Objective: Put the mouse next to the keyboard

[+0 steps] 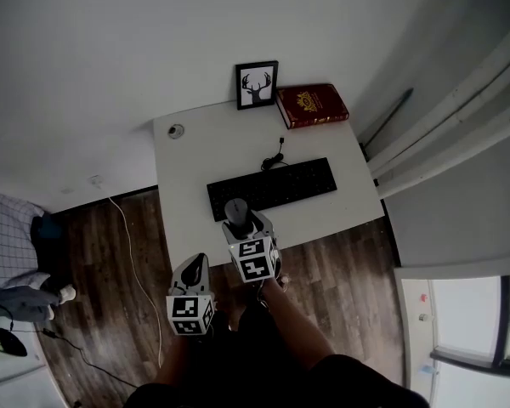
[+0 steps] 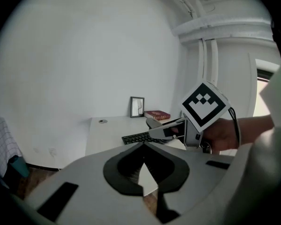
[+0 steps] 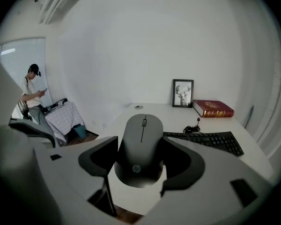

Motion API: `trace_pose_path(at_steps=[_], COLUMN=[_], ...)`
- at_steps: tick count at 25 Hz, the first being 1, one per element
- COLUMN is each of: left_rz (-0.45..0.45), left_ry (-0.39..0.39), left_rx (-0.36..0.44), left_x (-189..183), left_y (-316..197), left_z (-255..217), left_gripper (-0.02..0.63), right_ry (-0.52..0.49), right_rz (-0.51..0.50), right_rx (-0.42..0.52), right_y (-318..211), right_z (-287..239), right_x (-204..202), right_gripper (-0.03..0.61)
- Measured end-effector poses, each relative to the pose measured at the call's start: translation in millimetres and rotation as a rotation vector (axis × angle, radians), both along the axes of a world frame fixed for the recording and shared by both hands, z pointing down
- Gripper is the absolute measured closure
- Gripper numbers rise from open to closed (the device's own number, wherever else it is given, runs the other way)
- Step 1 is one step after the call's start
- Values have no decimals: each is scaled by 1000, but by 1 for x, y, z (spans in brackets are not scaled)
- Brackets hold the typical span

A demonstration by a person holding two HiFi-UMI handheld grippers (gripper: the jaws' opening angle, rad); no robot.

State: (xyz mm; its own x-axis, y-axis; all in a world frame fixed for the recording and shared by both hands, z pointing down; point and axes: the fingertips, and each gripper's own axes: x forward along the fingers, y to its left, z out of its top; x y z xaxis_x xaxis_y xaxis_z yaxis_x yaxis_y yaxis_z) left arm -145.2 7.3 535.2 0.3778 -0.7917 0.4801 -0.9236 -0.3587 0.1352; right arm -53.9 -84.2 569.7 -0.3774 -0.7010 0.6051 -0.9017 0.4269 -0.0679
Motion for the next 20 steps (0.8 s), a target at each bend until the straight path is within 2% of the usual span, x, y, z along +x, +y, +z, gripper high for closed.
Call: trace_pose_path(at_steps=[3,14,20], left_rz=[16,100,144], left_ry=[-5,7,5], left_rx=[-8,-40,-52], left_x=[34,148,194], left_y=[-8,-33,-40], left_z=[0,16,18], left_gripper=[614,614,614], right_ry=[0,-33,-47], right_rz=[-13,38,67], right_rx=[-9,11,-6], right_y=[-3,-16,-16], right_z=[0,-1,3], right_x=[26,136,182], right_gripper=[267,267,267])
